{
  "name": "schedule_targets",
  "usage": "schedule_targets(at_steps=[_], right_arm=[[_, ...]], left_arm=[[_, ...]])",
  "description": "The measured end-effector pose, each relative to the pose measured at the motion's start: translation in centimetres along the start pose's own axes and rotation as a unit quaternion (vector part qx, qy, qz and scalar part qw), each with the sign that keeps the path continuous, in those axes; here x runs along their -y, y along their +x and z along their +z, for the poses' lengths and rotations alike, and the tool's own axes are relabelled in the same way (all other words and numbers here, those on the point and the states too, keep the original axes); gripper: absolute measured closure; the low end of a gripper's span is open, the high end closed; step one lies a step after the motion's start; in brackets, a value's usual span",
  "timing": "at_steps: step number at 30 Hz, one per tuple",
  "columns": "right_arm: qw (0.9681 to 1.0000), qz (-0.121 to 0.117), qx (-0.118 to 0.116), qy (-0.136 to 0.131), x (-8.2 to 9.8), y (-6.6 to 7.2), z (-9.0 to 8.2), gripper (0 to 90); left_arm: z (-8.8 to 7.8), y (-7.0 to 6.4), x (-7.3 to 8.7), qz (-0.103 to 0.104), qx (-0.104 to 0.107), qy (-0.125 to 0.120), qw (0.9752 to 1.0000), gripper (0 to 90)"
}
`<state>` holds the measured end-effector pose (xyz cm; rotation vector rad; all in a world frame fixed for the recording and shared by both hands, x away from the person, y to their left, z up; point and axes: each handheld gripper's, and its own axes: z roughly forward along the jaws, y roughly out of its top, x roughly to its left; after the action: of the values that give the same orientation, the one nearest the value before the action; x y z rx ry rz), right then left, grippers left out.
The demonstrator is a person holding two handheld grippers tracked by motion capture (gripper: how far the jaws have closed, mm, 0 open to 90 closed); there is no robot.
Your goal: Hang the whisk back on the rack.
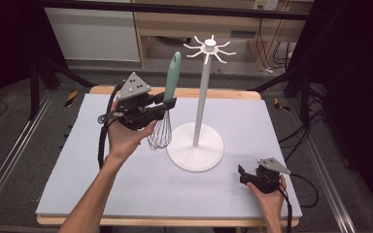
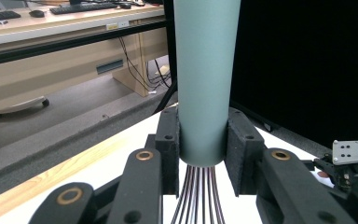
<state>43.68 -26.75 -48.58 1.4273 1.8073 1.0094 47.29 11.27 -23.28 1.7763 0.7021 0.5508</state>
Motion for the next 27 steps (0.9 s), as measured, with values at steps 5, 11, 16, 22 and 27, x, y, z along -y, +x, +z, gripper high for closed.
schedule_targets(at_steps=[5,11,16,22,27], right_arm=[[1.0,0.0,0.0,-0.001,0.0,0.0,0.0,12.4],[1.0,0.001,-0.001,-0.002,0.0,0.0,0.0,12.4],[1.0,0.001,-0.001,-0.002,0.0,-0.1,0.0,12.4],[1.0,0.001,-0.002,-0.004,0.0,-0.1,0.0,12.4],[1.0,0.004,-0.003,-0.004,0.0,-0.1,-0.1,12.4]], left_arm=[[0.4,-0.3,-0.5,0.004,0.002,0.001,1.0,68.8],[0.8,-0.3,-0.6,0.005,0.001,0.007,1.0,68.8],[1.3,-0.4,-0.8,0.004,0.001,0.008,1.0,68.7],[1.6,-0.4,-1.0,0.005,0.0,0.012,0.9999,68.7],[2.0,-0.4,-1.1,0.003,-0.001,0.012,0.9999,68.7]])
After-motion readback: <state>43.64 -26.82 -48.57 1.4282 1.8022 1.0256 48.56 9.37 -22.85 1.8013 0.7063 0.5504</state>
